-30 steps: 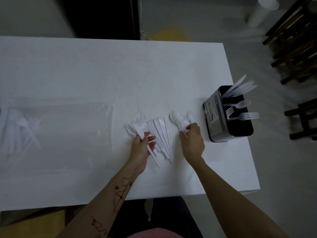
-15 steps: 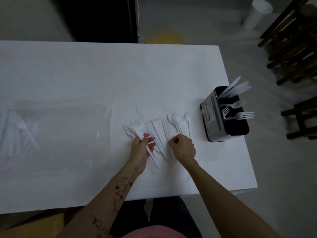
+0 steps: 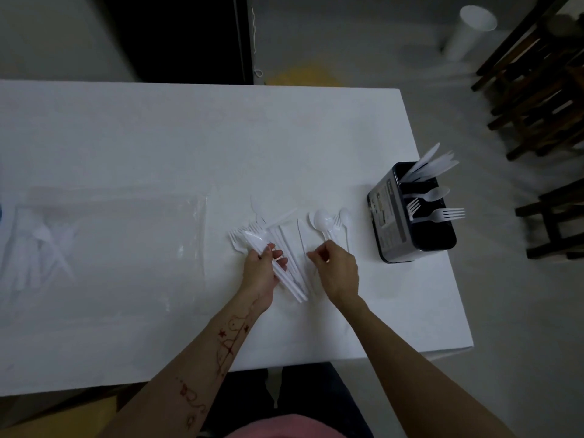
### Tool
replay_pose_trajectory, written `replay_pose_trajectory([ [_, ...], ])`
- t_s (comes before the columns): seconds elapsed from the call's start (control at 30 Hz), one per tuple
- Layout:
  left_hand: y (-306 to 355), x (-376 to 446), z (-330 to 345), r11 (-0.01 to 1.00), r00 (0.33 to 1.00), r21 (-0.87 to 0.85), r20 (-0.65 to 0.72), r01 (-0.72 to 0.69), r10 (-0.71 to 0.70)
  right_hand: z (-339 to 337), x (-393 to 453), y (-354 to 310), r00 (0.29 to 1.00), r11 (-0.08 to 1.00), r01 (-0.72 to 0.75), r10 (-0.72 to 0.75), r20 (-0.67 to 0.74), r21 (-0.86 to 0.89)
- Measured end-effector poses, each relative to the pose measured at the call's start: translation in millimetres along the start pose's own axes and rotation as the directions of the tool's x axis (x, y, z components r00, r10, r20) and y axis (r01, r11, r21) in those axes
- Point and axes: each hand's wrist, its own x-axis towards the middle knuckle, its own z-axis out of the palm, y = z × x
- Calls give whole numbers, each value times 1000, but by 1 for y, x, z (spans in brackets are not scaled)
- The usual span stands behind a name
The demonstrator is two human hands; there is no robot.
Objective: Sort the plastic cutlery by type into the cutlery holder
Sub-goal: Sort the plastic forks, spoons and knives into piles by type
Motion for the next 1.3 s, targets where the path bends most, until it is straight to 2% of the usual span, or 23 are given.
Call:
replay_pose_trajectory([
  [0.07, -1, -1, -2, 1000, 1000, 21, -15, -11, 11, 5, 1, 1, 996, 978, -90, 83, -42, -191],
  [0.13, -4, -1, -4, 1000, 1000, 21, -20, -18, 18, 10, 2, 1, 994, 959, -101, 107, 6, -263],
  [0.23, -5, -1, -6, 1000, 1000, 15, -12, -8, 8, 12, 2, 0, 993, 955, -112, 121, 17, -275],
  [0.37, -5, 0, -8, 997, 1000, 81, -3, -20, 20, 1, -3, 5, 995, 977, -102, 104, -1, -186],
  [0.43, -6, 0, -7, 994, 999, 105, -7, -40, 41, -4, -7, 9, 1000, 988, 12, -14, -7, -153],
  [0.5, -7, 1, -5, 992, 999, 115, 3, -43, 43, -6, -12, 11, 979, 970, 202, -203, 11, -133],
  [0.63, -6, -1, 2, 1000, 994, 5, 106, 21, -21, -5, -19, 6, 856, 844, 513, -493, 154, -153],
  [0.7, -4, -2, 3, 999, 996, -33, 91, 7, -4, -1, -20, 5, 825, 816, 558, -529, 199, -147],
  [0.77, -4, -1, 0, 999, 999, -28, 8, -34, 34, 2, -19, 6, 887, 880, 460, -447, 117, -121],
  [0.83, -2, 0, -5, 998, 997, -28, -44, -59, 57, 4, -17, 8, 956, 941, 290, -294, 6, -174],
  [0.9, -2, 1, -11, 998, 997, -37, -56, -59, 57, 7, -16, 12, 991, 955, 136, -134, 27, -263],
  [1.0, -2, 1, -16, 998, 997, -25, -57, -51, 49, 12, -16, 11, 995, 975, 22, 0, 100, -222],
  [1.17, -4, 0, -20, 999, 999, -32, -30, -27, 26, 8, -17, 12, 997, 997, 15, -10, 70, -74],
  [1.23, -4, 0, -18, 999, 1000, -35, 13, -10, 11, 1, -19, 11, 991, 994, 110, -111, 75, 29],
  [1.3, -3, 0, -15, 999, 998, -32, 64, 4, -1, -3, -20, 6, 958, 970, 223, -237, 159, 101],
])
